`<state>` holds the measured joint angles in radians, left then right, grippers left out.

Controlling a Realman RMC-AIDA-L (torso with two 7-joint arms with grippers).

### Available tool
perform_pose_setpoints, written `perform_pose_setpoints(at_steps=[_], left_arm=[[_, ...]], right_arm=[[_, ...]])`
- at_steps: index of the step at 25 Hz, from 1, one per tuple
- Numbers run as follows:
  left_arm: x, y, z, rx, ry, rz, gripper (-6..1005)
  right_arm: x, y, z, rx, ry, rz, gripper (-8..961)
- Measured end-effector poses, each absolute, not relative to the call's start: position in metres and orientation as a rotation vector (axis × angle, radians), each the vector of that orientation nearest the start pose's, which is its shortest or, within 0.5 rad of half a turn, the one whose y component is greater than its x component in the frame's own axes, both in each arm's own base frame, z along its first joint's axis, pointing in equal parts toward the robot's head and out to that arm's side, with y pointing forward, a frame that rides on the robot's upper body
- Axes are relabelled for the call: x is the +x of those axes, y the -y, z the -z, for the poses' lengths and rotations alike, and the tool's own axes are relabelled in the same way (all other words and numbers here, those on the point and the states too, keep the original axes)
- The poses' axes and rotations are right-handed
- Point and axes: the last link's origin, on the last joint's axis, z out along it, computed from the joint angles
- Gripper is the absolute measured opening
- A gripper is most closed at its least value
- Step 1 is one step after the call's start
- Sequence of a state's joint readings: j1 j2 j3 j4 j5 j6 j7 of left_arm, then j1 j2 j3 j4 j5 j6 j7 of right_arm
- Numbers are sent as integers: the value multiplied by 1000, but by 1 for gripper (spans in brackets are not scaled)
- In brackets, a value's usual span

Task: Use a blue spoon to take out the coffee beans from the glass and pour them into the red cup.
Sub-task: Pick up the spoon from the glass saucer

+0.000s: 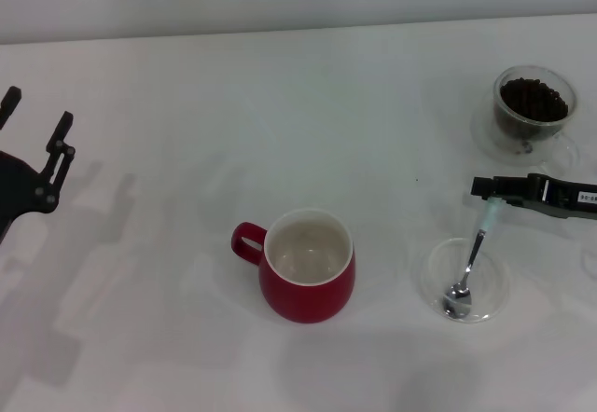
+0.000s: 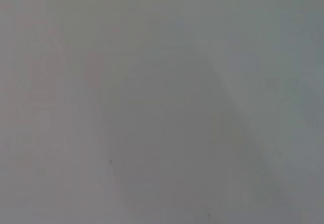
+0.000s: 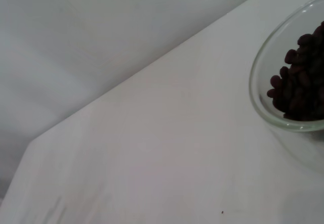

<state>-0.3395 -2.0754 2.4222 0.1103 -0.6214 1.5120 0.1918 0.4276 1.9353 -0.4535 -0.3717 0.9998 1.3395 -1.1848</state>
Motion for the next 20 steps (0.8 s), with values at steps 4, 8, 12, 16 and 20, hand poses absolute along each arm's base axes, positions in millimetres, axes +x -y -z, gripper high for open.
perform_pose_setpoints(at_steps=[4,8,12,16,20], left_arm=[[-305,-274,26,-1796,-78,632,503],[-306,-275,24,-1791,-77,624,501],[-305,-276,24,-1792,-80,625,499],[-305,-276,25,-1793,-81,626,497],[-304,-277,25,-1793,-83,627,494]], right_arm=[[374,-296,-25,-2028,-1790,-681,370],[374,-296,-26,-2033,-1786,-680,316],[374,-295,-26,-2041,-1781,-680,258],[375,-294,-26,-2040,-1784,-679,199],[375,-293,-26,-2041,-1785,-677,161]])
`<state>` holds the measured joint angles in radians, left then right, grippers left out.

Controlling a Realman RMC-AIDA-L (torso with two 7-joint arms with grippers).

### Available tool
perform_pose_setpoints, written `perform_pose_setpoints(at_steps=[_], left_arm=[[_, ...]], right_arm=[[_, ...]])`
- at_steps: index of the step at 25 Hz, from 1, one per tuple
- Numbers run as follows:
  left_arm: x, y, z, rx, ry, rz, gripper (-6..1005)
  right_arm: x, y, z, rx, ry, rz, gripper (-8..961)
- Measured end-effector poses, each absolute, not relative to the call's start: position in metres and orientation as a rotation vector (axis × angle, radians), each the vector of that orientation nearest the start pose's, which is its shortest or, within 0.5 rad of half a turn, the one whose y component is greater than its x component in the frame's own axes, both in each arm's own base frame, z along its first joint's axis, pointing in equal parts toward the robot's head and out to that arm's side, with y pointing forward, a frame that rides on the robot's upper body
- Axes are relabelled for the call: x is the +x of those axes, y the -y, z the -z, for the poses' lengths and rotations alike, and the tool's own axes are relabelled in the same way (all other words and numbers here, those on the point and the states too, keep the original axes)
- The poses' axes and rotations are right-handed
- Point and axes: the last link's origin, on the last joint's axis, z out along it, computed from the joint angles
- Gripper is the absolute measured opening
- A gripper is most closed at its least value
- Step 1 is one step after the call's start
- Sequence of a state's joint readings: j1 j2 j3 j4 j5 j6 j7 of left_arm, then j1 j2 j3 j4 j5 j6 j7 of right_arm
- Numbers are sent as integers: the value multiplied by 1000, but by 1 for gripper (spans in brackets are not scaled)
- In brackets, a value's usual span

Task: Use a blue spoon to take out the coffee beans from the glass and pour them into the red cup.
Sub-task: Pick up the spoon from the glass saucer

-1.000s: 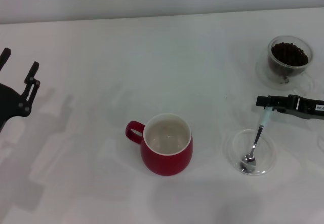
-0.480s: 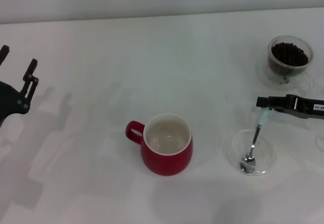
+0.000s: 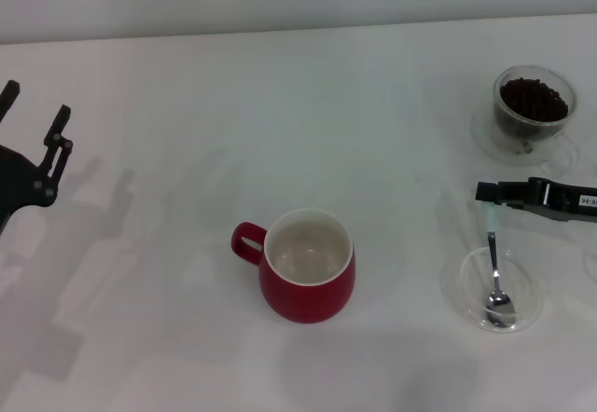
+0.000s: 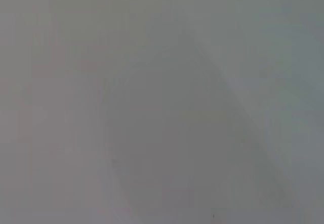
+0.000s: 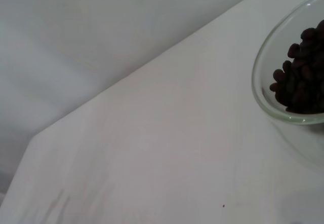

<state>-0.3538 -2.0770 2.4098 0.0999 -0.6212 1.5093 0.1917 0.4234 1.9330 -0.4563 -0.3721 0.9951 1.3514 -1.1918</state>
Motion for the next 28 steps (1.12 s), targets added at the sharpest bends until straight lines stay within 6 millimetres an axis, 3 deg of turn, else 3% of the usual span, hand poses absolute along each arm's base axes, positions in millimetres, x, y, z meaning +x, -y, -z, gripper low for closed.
perform_pose_setpoints(at_steps=[15,28], left_arm=[[-306,-278,25,-1789,-70,616,491],[-309,-280,20,-1763,-58,605,490]], right_arm=[[371,-296,-26,-2056,-1775,-692,154],[370,-301,-42,-2019,-1688,-794,147]])
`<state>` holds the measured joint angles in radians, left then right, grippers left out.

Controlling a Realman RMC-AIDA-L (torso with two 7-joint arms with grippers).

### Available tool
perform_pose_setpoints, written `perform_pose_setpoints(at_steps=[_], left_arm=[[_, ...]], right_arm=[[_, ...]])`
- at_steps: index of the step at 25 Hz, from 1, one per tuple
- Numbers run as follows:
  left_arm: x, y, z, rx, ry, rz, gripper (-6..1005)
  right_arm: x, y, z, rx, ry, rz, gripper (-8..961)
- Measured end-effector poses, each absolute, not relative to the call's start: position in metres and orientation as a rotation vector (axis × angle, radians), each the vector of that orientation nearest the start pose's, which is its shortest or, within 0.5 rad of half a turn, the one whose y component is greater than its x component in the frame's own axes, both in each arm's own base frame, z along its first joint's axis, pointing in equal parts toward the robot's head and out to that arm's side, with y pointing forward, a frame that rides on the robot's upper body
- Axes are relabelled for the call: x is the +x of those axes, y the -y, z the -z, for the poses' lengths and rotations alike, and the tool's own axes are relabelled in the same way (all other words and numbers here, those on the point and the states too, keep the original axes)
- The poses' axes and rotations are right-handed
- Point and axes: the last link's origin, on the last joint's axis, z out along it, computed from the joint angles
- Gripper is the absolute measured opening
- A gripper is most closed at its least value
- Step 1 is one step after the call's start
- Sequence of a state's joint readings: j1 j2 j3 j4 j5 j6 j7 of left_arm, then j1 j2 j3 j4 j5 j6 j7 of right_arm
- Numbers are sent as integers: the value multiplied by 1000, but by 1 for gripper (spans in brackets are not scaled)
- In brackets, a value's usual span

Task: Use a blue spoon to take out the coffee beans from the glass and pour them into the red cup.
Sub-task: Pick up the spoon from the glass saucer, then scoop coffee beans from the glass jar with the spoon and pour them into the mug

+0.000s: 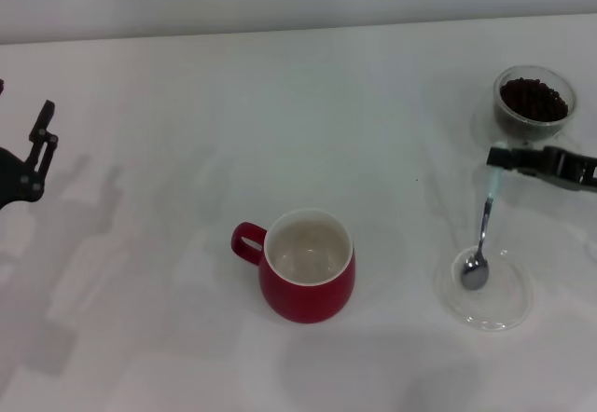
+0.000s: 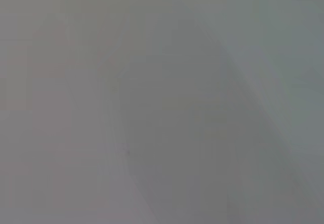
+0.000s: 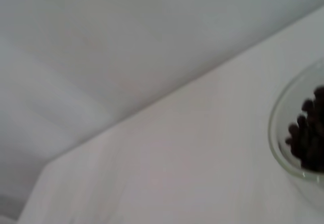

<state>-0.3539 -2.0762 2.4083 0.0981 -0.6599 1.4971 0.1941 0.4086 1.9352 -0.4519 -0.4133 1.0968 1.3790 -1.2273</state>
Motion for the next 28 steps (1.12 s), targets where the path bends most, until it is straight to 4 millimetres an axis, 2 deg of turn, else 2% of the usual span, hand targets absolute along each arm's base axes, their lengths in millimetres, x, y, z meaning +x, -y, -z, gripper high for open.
perform_pose_setpoints(at_steps=[12,20,28], left_arm=[[-307,-284,20,-1758,-66,597,491],[-306,-288,18,-1735,-51,599,490],[-303,-292,20,-1733,-43,606,491]], right_arm=[[366,-302,-71,-2001,-1562,-916,148],[360,-307,-98,-1980,-1425,-1009,147],[369,-317,-124,-1832,-1271,-1056,145]])
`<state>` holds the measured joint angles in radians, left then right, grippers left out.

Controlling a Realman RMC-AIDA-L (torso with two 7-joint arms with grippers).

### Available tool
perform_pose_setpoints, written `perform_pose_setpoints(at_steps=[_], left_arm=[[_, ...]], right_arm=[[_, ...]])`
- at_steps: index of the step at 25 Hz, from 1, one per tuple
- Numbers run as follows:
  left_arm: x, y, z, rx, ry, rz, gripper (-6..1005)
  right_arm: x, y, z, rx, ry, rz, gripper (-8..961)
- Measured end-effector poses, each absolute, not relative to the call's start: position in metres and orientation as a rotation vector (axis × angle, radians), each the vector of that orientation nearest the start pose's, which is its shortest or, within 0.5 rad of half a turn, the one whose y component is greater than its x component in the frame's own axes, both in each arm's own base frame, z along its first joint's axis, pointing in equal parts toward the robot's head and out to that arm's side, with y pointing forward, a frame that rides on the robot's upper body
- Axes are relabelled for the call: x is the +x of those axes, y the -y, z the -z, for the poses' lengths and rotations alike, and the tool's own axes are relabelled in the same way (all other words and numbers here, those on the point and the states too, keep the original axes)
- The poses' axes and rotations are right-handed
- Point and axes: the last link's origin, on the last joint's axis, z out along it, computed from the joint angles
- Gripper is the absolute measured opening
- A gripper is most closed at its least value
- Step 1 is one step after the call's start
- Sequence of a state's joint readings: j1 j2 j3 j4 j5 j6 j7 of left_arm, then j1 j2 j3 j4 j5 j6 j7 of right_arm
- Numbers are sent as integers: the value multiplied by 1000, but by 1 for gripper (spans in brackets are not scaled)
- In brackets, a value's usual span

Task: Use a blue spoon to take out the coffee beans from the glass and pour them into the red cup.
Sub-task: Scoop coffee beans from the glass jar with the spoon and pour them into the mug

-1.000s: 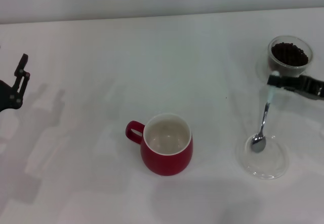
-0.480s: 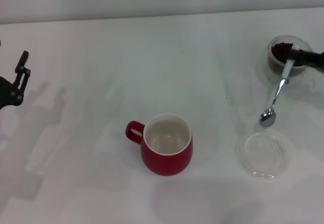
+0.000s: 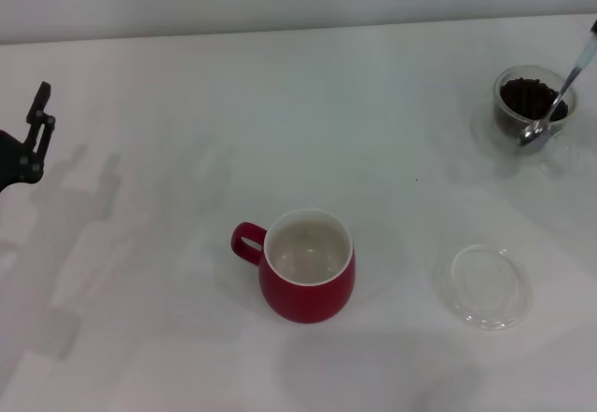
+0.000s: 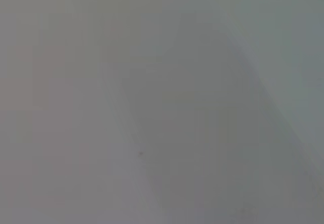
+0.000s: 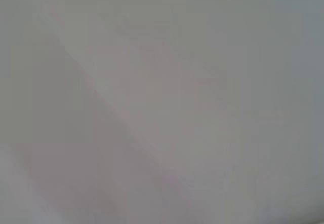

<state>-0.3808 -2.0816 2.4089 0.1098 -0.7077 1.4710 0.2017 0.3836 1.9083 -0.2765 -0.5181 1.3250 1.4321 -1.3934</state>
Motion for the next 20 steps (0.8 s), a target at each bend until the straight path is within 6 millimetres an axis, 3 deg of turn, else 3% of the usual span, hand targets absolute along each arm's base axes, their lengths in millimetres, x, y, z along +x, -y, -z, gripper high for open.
perform_pose_setpoints(at_steps=[9,20], left_arm=[[-299,-294,21,-1742,-51,619,490],[-298,-292,23,-1744,-46,627,491]], right_arm=[[375,-331,-137,-1750,-1158,-989,145],[364,-349,-133,-1753,-1011,-946,146]])
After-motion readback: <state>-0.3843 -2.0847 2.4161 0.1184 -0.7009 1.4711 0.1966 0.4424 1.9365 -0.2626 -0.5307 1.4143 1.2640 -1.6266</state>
